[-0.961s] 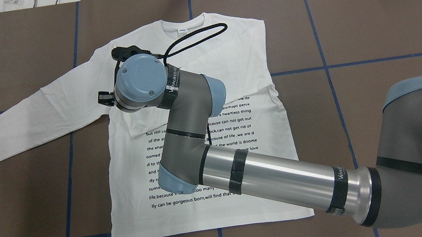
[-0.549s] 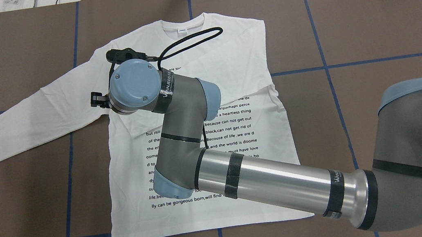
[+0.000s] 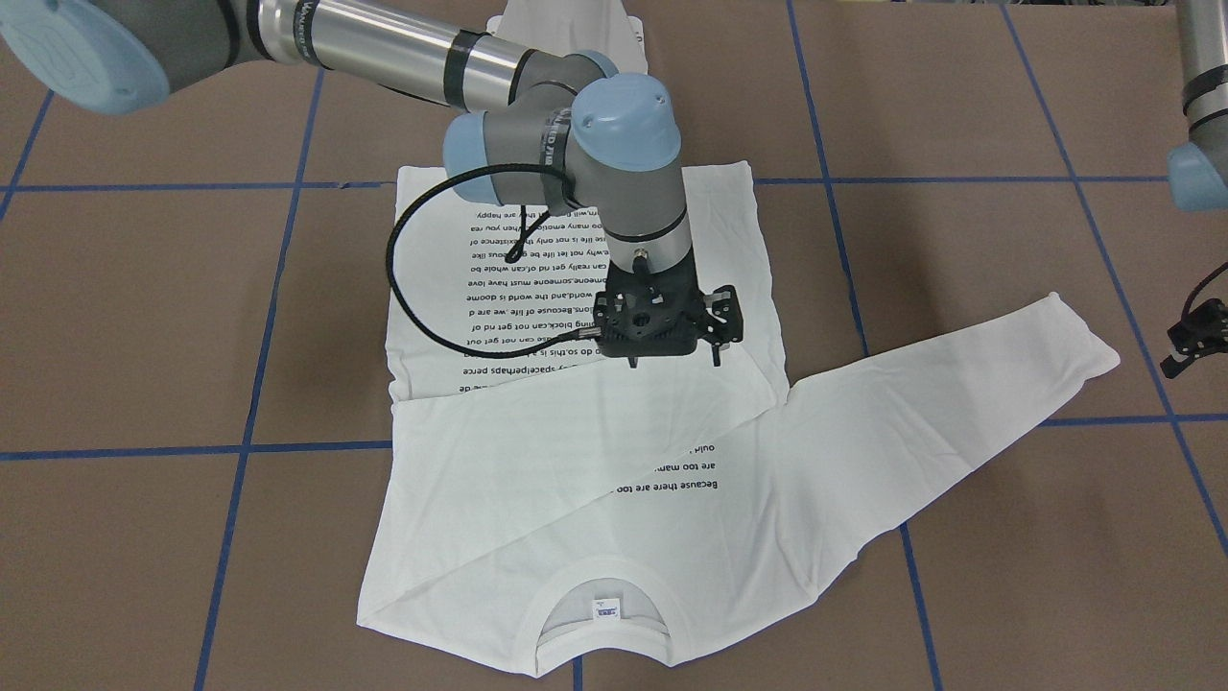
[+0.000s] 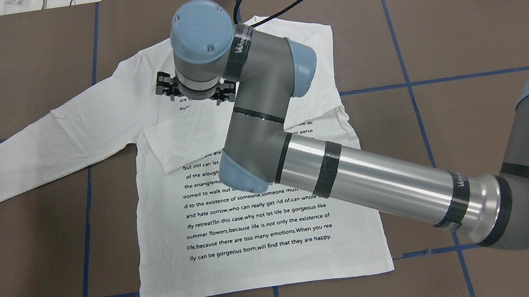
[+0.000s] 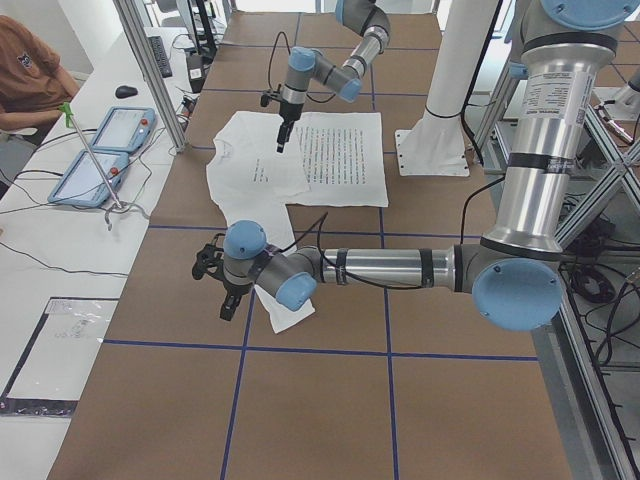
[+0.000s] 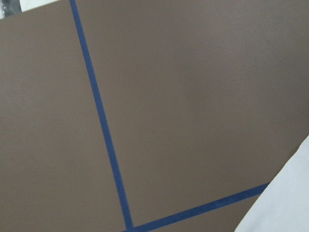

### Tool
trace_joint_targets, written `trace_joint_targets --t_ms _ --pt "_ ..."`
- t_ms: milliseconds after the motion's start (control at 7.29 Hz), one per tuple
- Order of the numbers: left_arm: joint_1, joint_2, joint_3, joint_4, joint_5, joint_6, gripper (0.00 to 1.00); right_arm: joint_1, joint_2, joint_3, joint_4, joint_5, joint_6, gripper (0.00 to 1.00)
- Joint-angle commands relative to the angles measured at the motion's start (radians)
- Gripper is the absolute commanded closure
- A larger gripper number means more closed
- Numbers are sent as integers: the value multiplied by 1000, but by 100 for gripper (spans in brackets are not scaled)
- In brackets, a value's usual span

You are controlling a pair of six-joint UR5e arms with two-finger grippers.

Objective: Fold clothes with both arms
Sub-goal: 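Raise the right gripper and withdraw it away from the shirt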

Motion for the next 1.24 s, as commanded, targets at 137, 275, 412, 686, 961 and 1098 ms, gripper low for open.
trace_joint_targets --t_ms 137,275,412,686,961,1098 --pt "150 97 -23 -143 105 -347 0 217 -228 268 -302 182 -385 0" --pt "181 109 -27 -141 154 -363 0 283 -313 336 -340 228 -517 0" --pt "198 123 -13 -141 164 -360 0 352 -399 376 -342 279 -613 0" --pt "204 146 1 -147 182 -348 0 433 -515 427 -339 322 -788 0" --pt "224 158 4 -147 182 -353 0 431 -529 448 -337 330 -788 0" --pt "259 157 9 -149 182 -359 0 431 -531 447 -337 337 -788 0"
